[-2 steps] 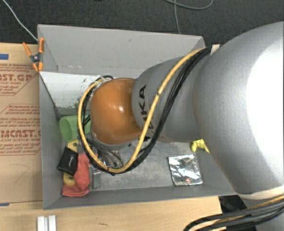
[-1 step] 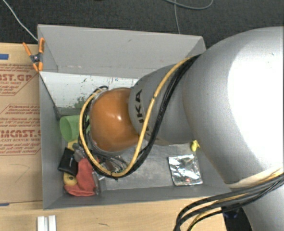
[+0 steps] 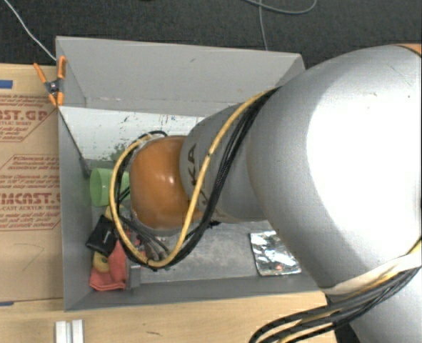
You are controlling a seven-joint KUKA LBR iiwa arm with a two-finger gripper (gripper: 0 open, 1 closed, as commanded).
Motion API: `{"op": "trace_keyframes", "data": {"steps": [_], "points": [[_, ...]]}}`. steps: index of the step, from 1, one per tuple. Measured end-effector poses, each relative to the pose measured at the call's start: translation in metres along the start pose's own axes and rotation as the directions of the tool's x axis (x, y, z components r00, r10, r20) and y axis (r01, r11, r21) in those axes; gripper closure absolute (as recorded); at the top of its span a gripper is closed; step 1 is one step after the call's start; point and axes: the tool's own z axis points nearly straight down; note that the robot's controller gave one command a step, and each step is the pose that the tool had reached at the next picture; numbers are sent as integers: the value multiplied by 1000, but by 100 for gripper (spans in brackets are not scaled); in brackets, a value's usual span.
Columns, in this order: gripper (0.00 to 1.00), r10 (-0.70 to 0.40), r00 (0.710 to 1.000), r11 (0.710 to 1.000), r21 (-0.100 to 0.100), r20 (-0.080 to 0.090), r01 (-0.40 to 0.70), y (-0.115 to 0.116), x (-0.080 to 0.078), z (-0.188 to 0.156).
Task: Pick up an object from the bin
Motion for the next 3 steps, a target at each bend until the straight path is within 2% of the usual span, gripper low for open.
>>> {"op": "trace_keyframes", "data": {"steps": [1,2,3], "points": [[100,-199,980,980,1,-7,199,13,-7,6],[100,-199,980,980,0,-7,199,13,-7,6],[100,-195,981,981,2,-12,195,8,-10,-83]]}}
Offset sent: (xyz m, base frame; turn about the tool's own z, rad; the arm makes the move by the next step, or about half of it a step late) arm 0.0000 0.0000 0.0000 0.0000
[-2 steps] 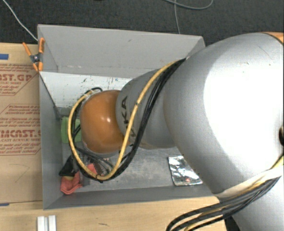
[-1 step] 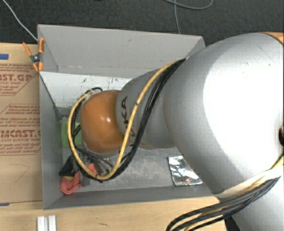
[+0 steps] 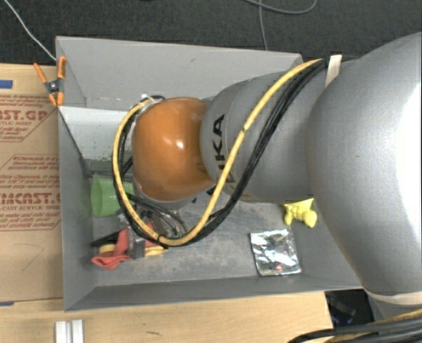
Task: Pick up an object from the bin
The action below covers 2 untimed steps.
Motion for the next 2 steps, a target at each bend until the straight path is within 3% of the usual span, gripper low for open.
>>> {"op": "trace_keyframes", "data": {"steps": [1,2], "points": [[100,42,999,999,-4,10,-42,13,-11,62],[100,41,999,999,0,-2,-41,10,2,-8]]}}
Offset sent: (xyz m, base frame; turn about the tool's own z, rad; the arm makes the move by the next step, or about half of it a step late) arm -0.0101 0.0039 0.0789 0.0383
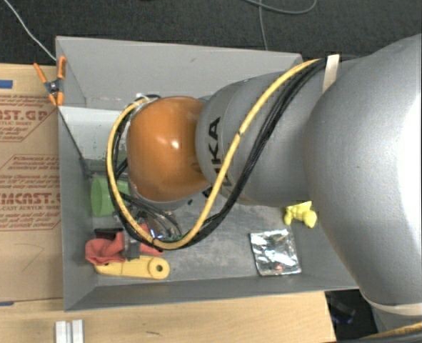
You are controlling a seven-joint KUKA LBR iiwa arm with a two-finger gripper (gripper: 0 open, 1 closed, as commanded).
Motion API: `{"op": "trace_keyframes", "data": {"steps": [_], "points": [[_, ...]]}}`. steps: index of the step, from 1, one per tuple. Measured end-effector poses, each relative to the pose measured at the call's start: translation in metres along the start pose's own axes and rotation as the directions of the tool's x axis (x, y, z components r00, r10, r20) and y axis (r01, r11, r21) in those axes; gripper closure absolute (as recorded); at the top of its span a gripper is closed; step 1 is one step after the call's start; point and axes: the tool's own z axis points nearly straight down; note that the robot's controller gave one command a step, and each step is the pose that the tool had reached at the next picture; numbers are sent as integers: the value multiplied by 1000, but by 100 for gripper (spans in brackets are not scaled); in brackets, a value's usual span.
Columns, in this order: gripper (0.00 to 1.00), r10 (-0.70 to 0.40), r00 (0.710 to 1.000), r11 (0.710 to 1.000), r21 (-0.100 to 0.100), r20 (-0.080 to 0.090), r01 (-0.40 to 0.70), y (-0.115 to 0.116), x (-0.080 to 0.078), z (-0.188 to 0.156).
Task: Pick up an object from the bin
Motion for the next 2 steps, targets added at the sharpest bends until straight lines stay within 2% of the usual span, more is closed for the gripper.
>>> {"op": "trace_keyframes", "data": {"steps": [1,2], "points": [[100,31,999,1000,-6,16,-31,-9,-18,63],[100,55,998,998,-2,2,-55,-11,-9,2]]}}
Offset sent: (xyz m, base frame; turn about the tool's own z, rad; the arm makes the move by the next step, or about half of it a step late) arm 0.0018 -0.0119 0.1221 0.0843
